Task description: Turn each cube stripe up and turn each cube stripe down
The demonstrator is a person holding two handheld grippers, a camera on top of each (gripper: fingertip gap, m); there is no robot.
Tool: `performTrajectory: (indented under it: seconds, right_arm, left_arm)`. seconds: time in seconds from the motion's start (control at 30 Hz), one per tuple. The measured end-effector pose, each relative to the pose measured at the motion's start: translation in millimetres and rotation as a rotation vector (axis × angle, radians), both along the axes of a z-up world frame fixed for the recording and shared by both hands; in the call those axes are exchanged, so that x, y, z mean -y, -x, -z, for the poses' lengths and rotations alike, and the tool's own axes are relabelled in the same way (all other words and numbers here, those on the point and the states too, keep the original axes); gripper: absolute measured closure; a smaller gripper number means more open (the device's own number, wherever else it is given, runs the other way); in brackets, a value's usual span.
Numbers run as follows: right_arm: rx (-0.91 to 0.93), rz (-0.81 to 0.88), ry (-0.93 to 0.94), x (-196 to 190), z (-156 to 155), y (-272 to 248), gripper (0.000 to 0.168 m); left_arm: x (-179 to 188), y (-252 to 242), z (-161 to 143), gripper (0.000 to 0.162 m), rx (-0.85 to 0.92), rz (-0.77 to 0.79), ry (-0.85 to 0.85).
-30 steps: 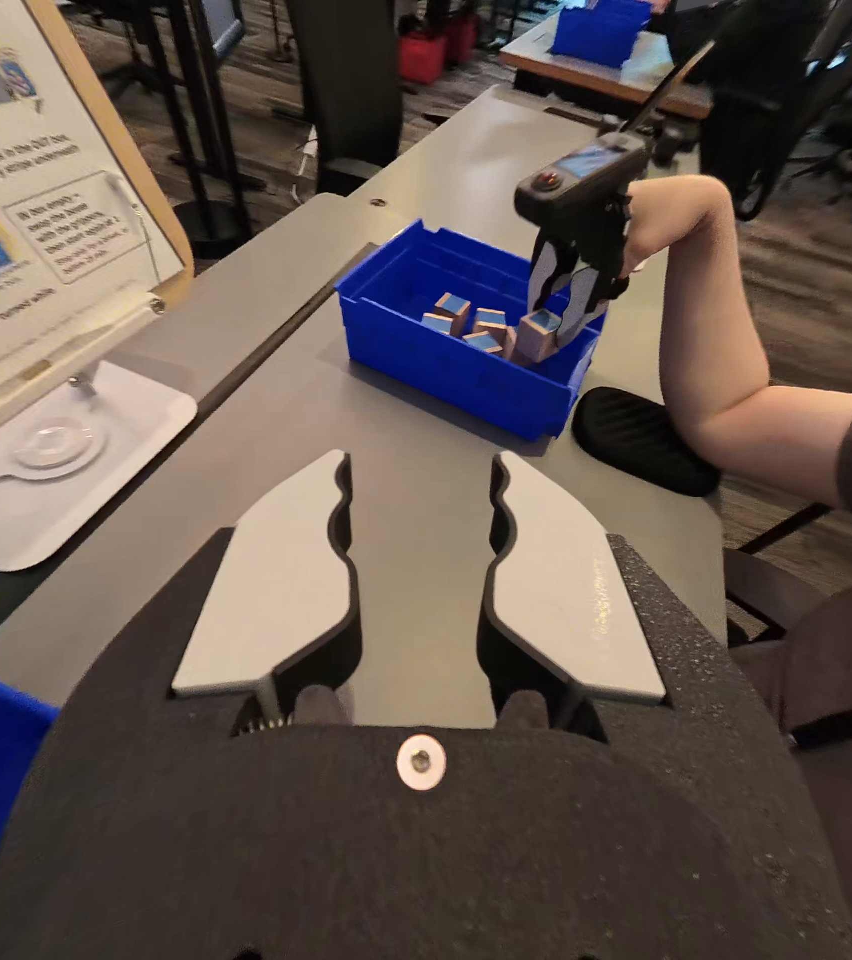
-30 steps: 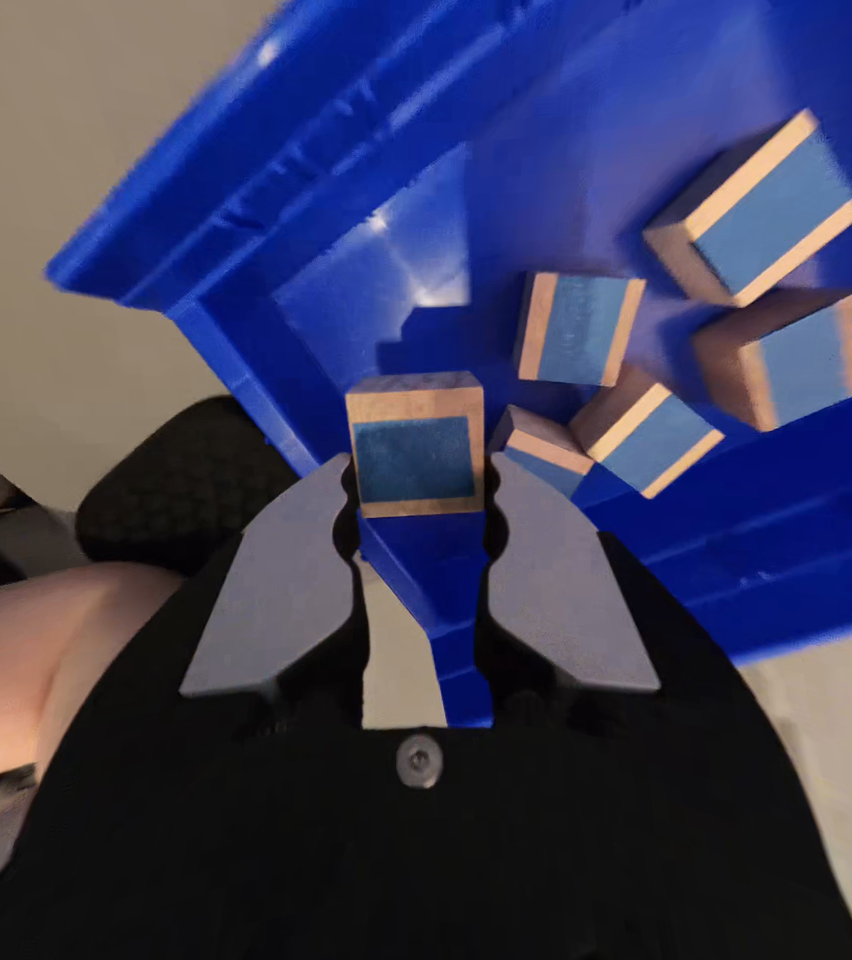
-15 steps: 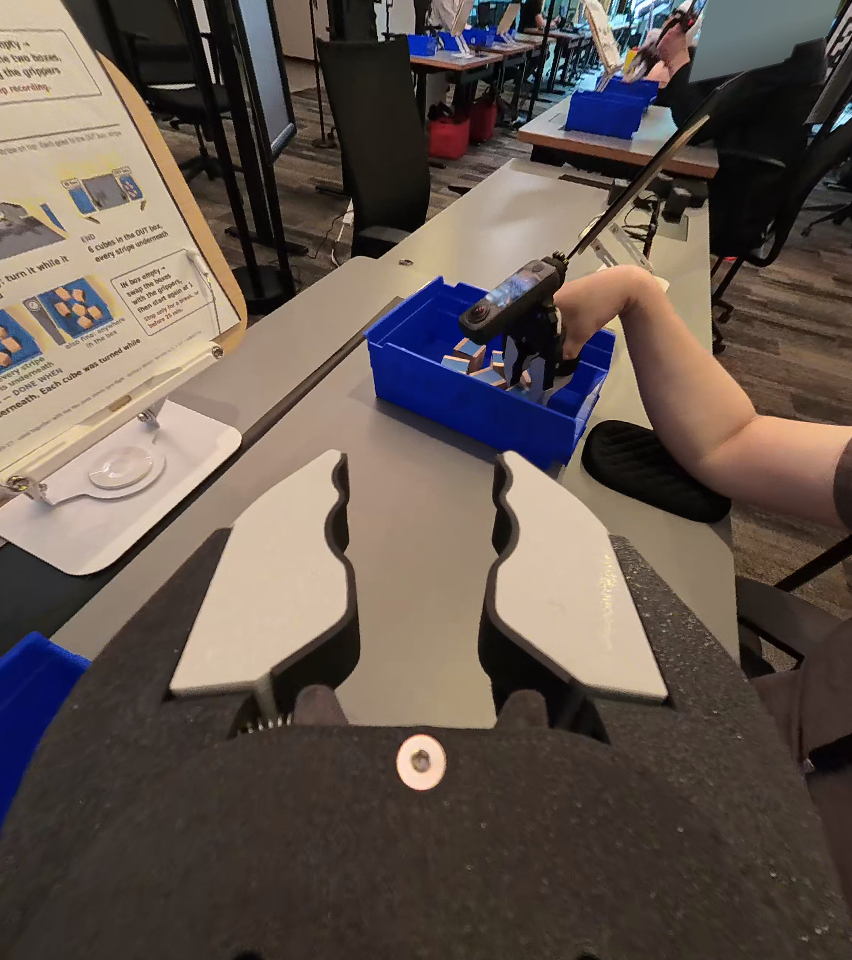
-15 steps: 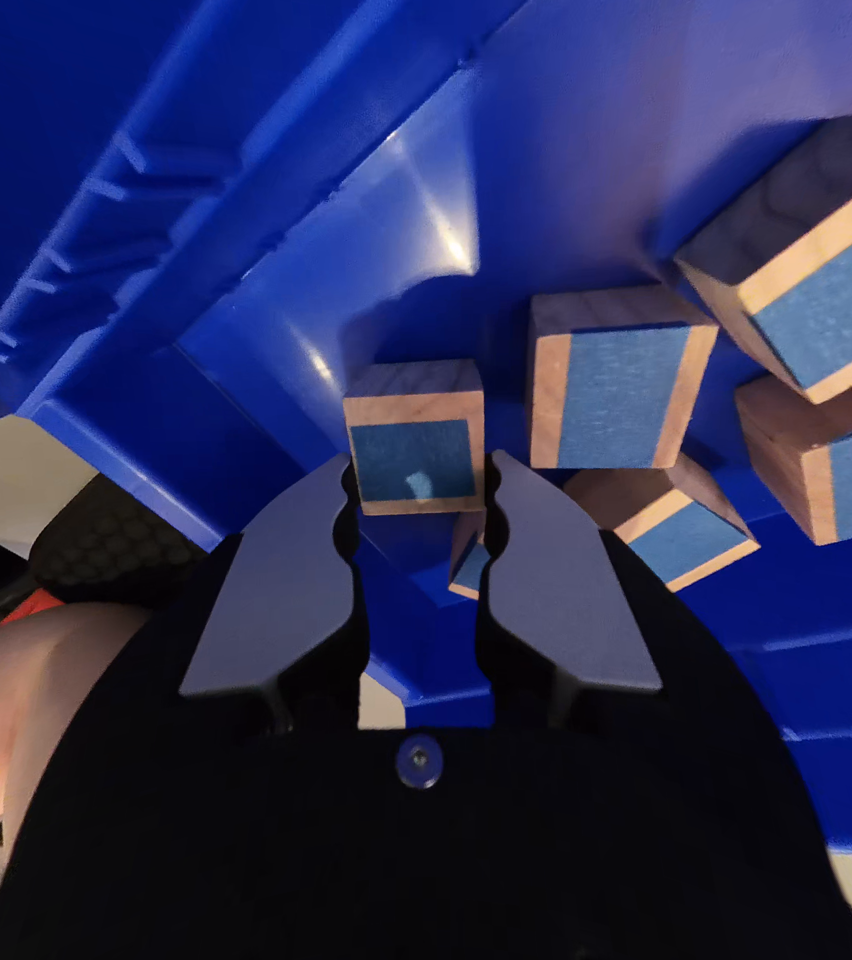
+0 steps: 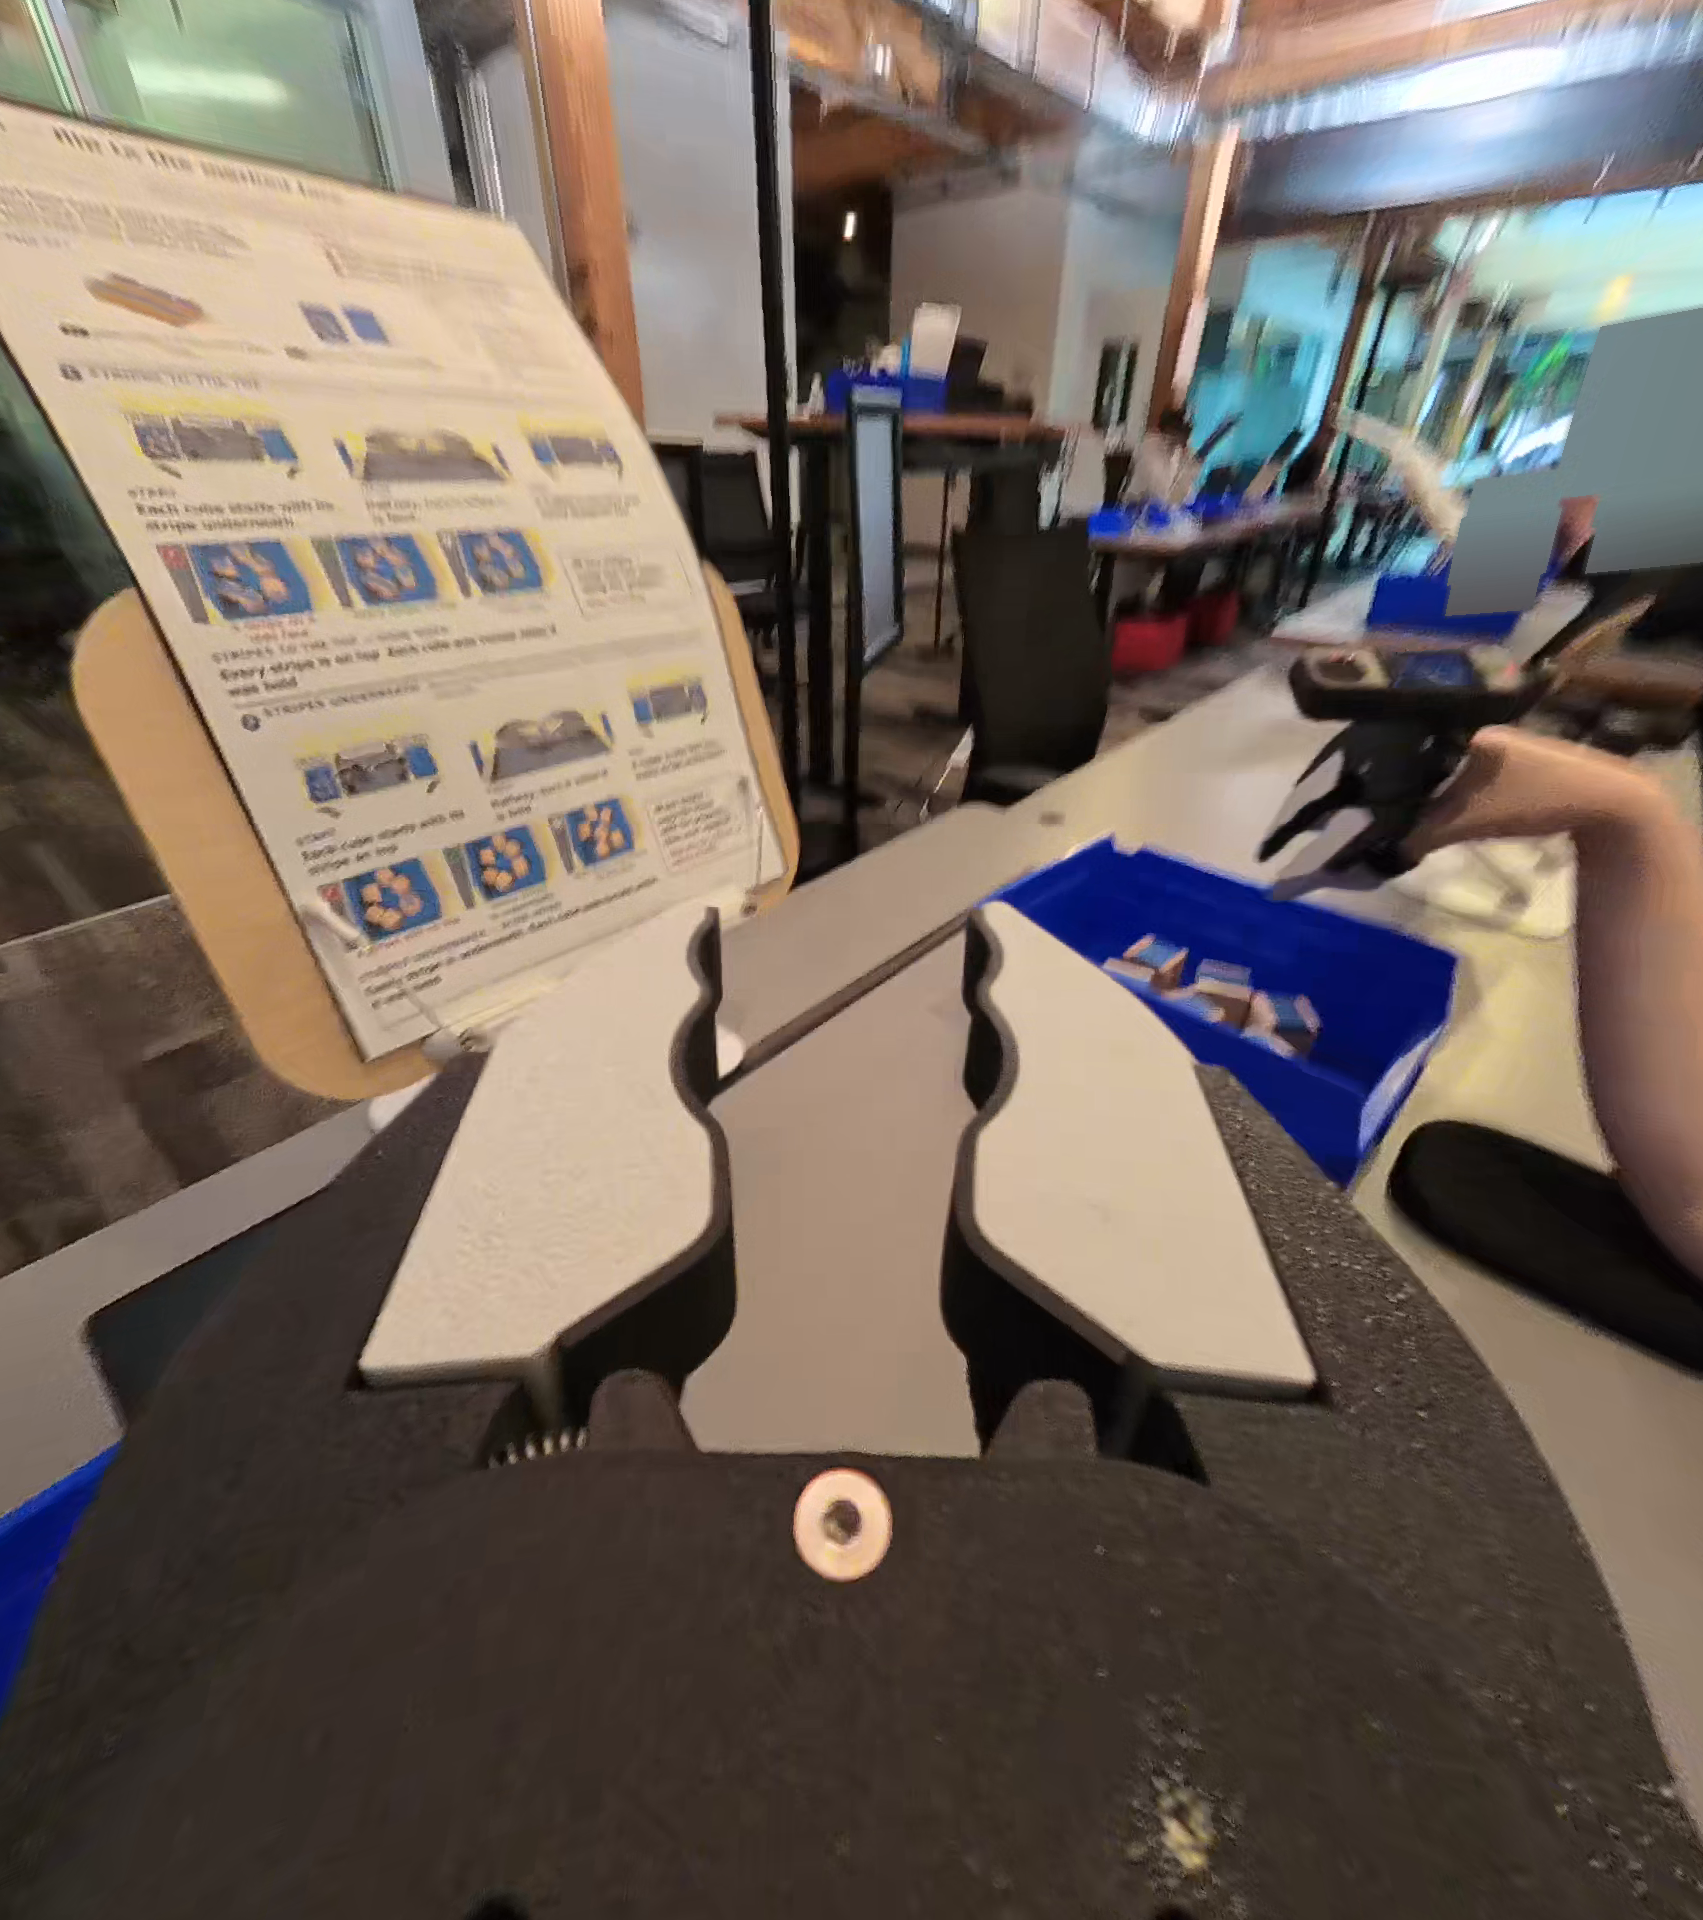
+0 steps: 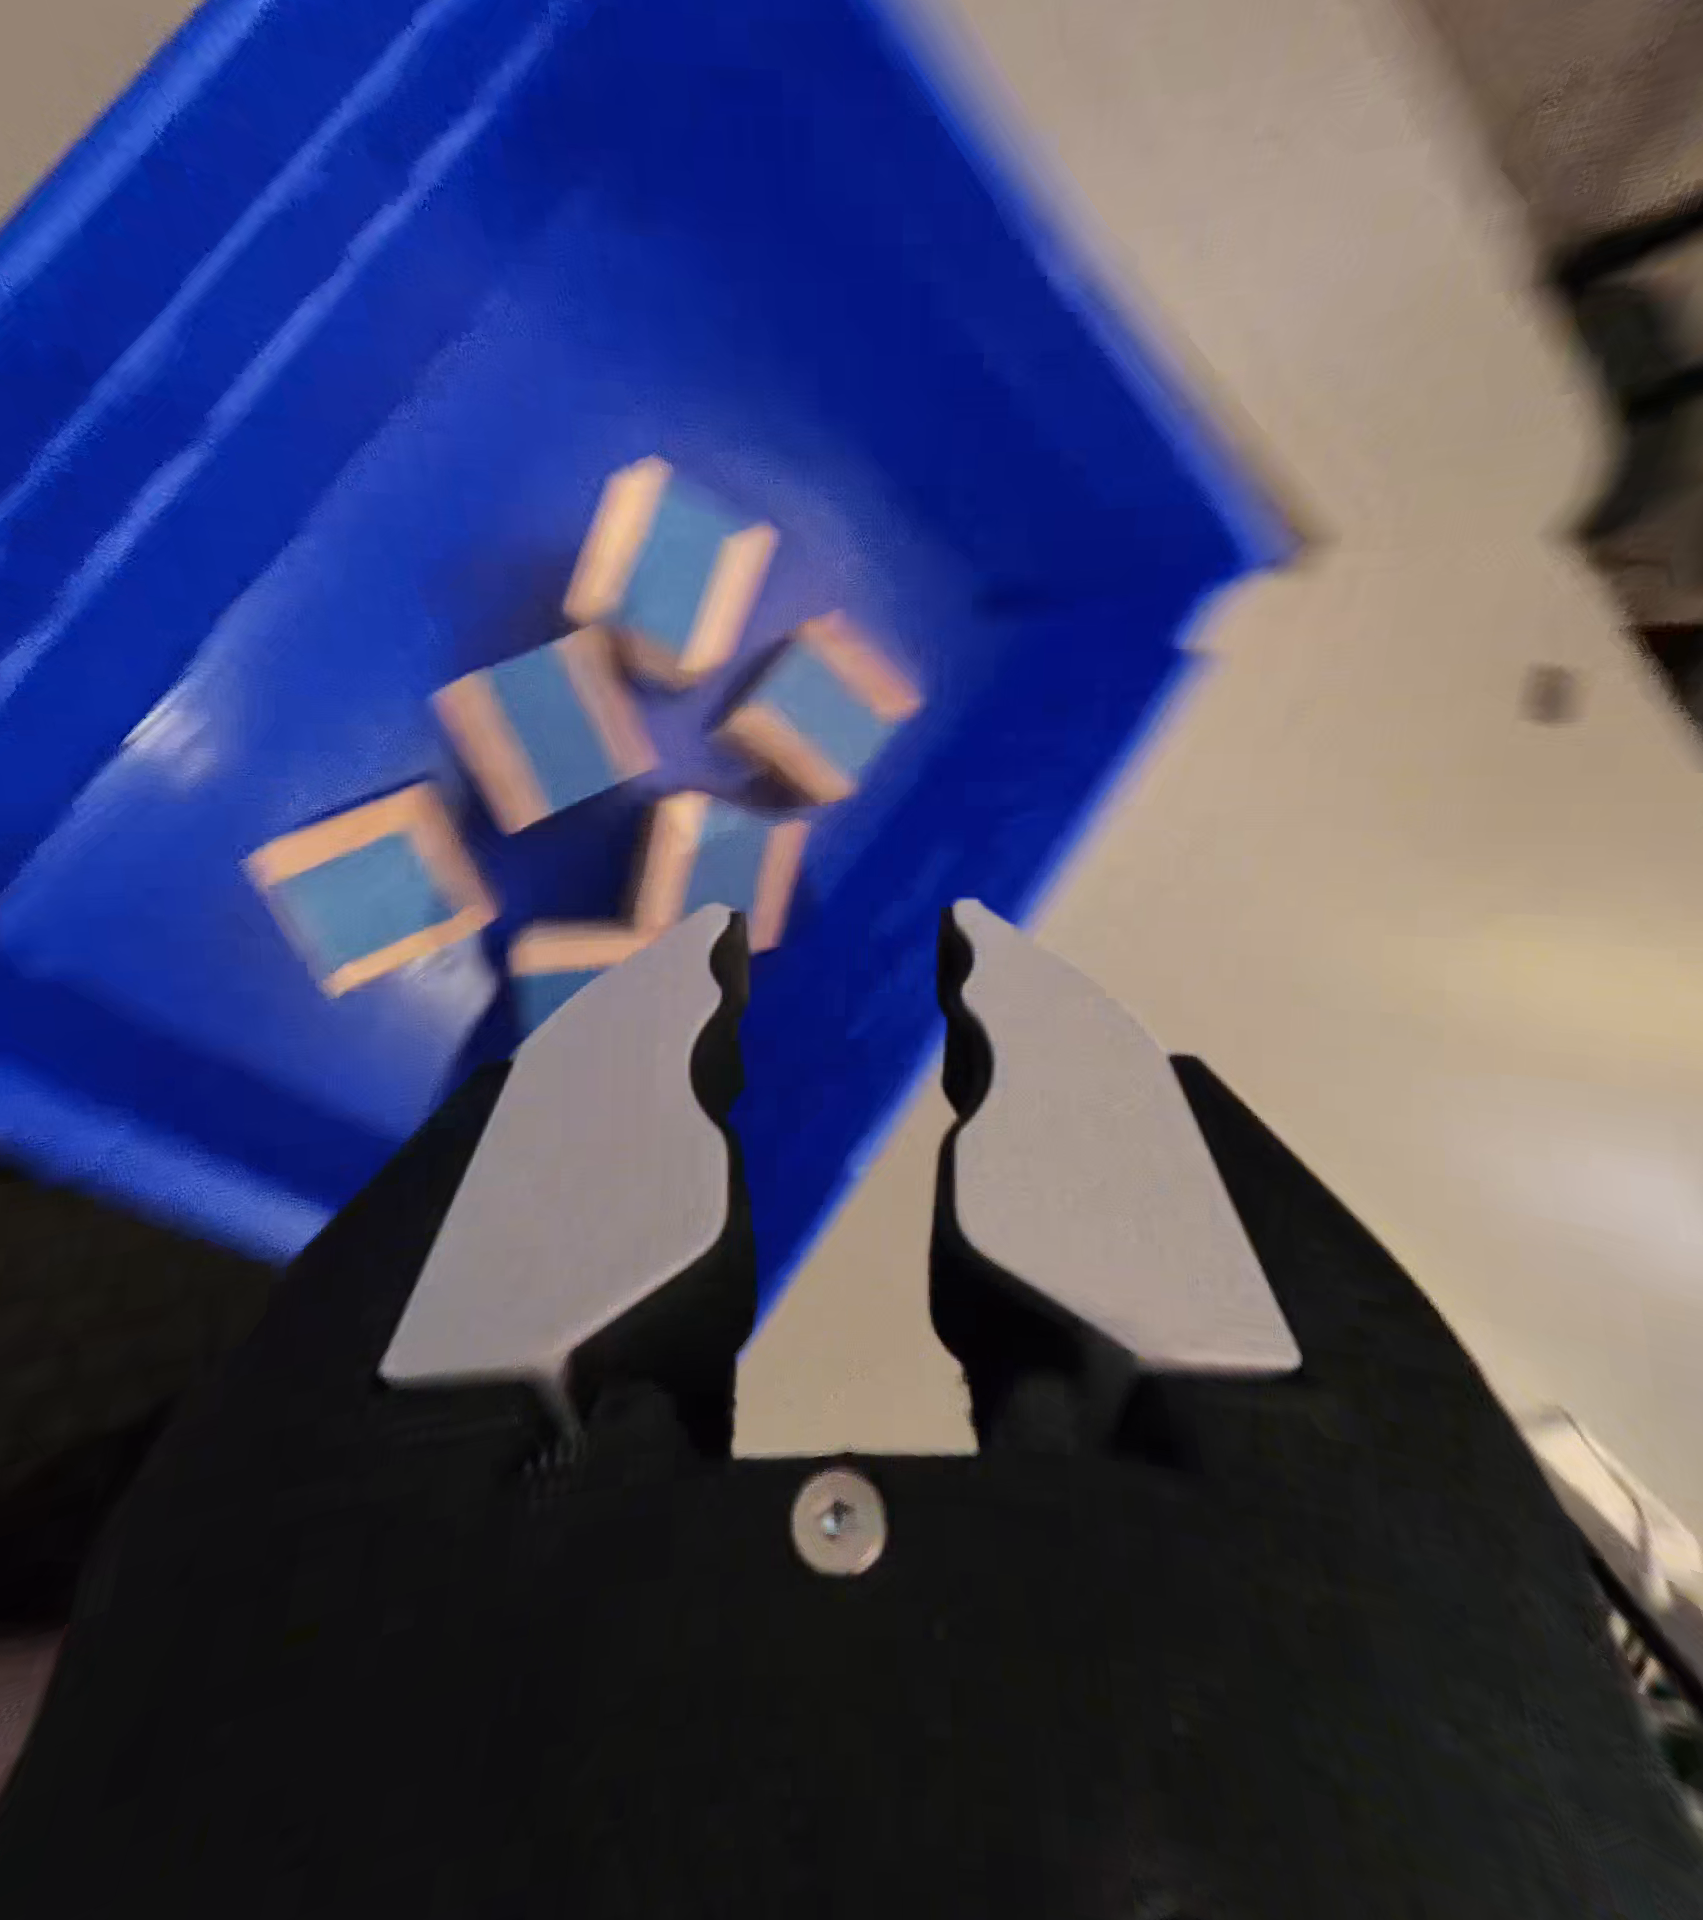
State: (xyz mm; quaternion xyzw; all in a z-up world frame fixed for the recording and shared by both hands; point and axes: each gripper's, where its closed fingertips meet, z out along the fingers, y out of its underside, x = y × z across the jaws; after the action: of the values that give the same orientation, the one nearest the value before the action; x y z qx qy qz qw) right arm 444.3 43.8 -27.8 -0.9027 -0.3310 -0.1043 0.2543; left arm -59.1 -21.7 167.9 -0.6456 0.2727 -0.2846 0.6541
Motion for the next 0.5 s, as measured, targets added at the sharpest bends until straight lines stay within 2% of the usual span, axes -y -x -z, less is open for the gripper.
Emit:
performTrajectory:
  seconds: [0.07, 0.13, 0.37, 0.5]
  right_arm:
    - [-0.085, 0.161, -0.129, -14.3, -22.1, -23.6, 0.131]
    - [-0.207, 0.261, -0.124, -16.8, -22.0, -33.5, 0.128]
    - [-0.271, 0.451, 0.059, -21.3, 28.6, -62.6, 0.123]
    - [-0.299, 0.479, 0.184, -17.3, 54.9, -61.2, 0.12]
  left_arm:
    - [6.5, -1.0, -2.6, 0.117, 0.036, 0.061, 0.023]
    - [4.5, 3.1, 2.9, 0.114, 0.001, 0.04, 0.049]
    - [-18.3, 55.7, 24.5, 0.114, -0.168, -0.249, 0.091]
    - [-35.7, 133.5, 58.3, 0.114, -0.266, -0.568, 0.266]
